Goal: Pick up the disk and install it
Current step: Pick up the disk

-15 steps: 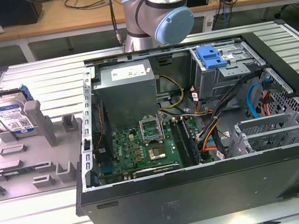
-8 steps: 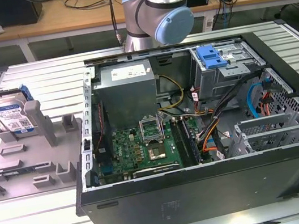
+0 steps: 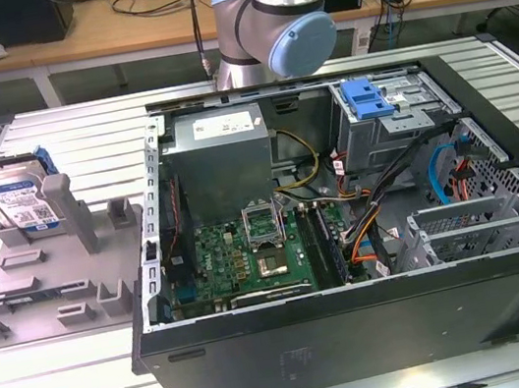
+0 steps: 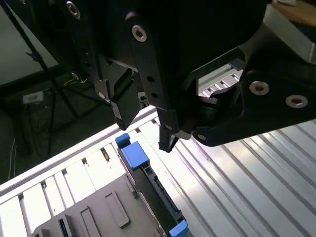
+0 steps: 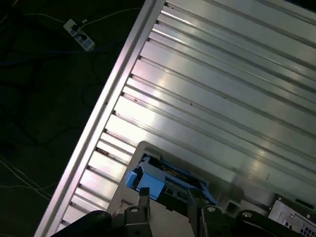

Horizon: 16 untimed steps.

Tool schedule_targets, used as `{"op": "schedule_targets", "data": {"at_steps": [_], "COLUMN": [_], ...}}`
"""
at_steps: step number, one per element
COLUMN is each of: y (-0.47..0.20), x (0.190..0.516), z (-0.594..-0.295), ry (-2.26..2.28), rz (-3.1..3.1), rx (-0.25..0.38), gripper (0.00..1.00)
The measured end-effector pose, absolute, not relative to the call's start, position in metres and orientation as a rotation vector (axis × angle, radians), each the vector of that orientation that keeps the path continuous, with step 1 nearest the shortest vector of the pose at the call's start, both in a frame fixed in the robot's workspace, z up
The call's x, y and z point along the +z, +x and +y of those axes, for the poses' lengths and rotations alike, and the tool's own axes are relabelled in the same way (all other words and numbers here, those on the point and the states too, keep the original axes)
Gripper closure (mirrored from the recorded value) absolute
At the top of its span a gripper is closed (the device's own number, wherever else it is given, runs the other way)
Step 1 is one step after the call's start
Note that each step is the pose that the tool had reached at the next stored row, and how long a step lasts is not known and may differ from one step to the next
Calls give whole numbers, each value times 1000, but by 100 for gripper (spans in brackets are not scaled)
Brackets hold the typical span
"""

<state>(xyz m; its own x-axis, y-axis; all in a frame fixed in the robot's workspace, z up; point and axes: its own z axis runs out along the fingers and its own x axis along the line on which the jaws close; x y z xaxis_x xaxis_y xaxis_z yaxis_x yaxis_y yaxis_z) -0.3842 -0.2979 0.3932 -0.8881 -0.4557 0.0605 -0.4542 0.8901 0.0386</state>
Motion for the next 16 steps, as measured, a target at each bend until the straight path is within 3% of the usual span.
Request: {"op": "schedule_targets", "data": {"at_steps": [16], "y": [-384], "x": [393], "z": [-298], "ry": [1161], "rz": [-2838], "rx": [2], "gripper": [56]}}
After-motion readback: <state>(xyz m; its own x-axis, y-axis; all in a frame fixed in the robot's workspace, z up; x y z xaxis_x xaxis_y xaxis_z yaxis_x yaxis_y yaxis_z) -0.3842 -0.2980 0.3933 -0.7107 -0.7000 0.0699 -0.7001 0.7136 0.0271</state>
